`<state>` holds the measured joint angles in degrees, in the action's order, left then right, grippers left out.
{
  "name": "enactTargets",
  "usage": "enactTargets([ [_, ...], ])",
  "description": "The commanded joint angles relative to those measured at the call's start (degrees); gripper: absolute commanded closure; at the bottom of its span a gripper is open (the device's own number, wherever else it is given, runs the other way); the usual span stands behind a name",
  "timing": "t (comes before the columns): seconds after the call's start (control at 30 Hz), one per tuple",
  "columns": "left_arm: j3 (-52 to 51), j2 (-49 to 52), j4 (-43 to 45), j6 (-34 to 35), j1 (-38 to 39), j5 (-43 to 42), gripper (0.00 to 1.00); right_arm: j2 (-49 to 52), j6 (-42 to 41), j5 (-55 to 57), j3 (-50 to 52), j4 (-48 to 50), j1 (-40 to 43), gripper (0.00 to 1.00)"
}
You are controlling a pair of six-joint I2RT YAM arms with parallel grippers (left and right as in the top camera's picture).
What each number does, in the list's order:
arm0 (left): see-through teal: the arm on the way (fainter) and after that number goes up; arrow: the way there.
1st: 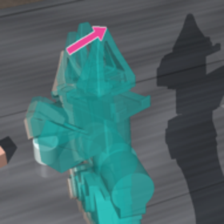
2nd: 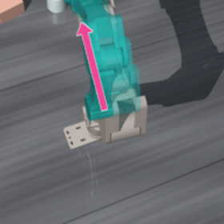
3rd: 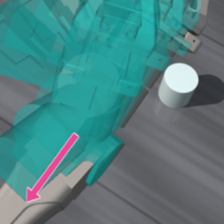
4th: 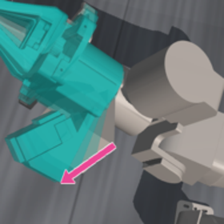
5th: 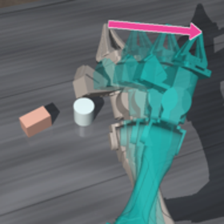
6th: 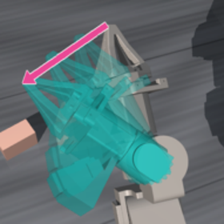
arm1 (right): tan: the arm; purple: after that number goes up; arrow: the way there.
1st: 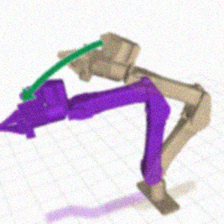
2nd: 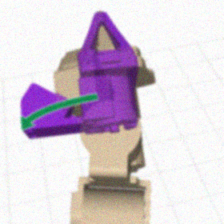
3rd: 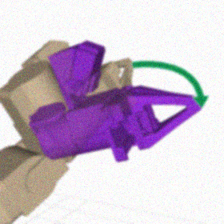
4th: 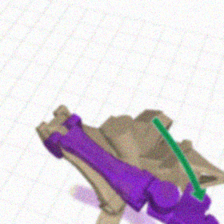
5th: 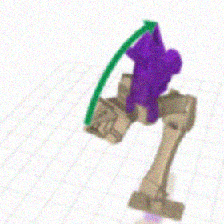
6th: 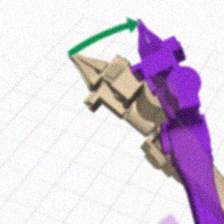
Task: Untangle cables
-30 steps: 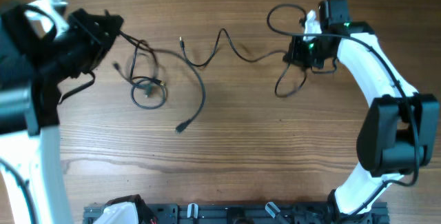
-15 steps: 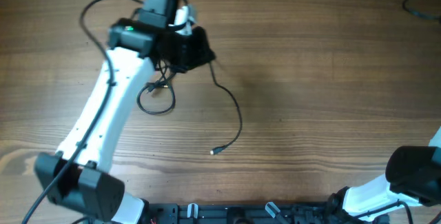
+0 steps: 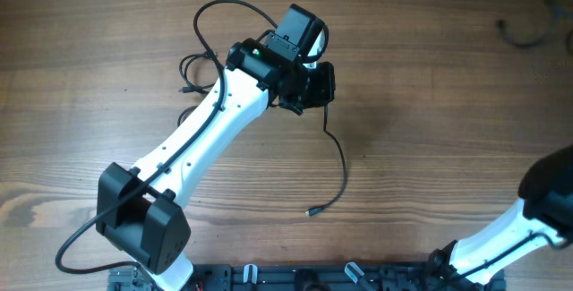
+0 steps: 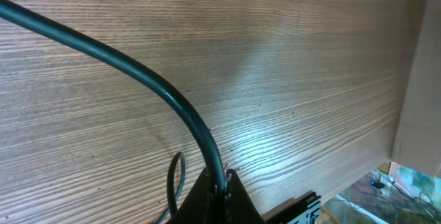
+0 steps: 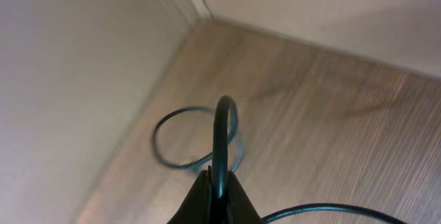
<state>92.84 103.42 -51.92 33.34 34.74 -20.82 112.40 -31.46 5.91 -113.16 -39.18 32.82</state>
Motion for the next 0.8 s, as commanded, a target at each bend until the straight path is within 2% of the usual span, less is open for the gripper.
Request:
enactTargets([
  [0.0,0.1,0.7,0.6,0.5,0.4,0.6,0.96,-4.7,-1.4,2.7,-0.9,0.9,1.0,0.96],
  [0.13,0.1,0.7,0.5,0.5,0.4,1.0,0.96,0.1,0.4,3.8,-0.8,2.0,0.7,0.95],
  [0.17,0.1,0.6,0.5,0.5,0.4,1.0,0.96,2.3,0.4,3.7,-0.8,2.7,0.7,0.80],
  [0.2,0.1,0.6,0.5,0.5,0.4,1.0,0.96,4.5,0.7,3.6,-0.8,2.8,0.7,0.43],
  [0.23,0.1,0.7,0.5,0.5,0.4,1.0,0.96,6.3,2.4,1.7,-0.8,2.2,0.5,0.00],
  [0.4,0.1,0.6,0.5,0.5,0.4,1.0,0.96,4.3,3.0,-6.9,-0.8,-1.2,0.5,0.00],
  [0.43,0.1,0.6,0.5,0.2,0.4,1.0,0.96,2.6,3.5,-11.8,-0.8,-2.2,0.5,0.00],
  [0.5,0.1,0.6,0.4,-4.0,0.4,2.9,0.96,-1.4,10.8,-29.3,-0.8,-4.7,0.5,0.00],
  [0.53,0.1,0.5,-0.2,-5.1,0.4,6.3,0.96,-3.5,14.3,-38.2,-0.8,-7.1,0.3,0.00],
  [0.57,0.1,0.2,-0.7,-5.1,0.2,9.8,0.96,-5.0,15.0,-42.0,-0.8,-9.8,-0.5,0.00],
  [0.67,0.1,-2.3,-0.9,-5.0,-1.8,10.9,0.94,-7.2,15.5,-43.3,-0.8,-17.7,-5.2,0.00],
  [0.77,0.1,-2.4,-2.5,-0.6,-2.8,10.8,0.89,-7.2,20.5,-42.4,-0.8,-23.9,-12.4,0.00],
])
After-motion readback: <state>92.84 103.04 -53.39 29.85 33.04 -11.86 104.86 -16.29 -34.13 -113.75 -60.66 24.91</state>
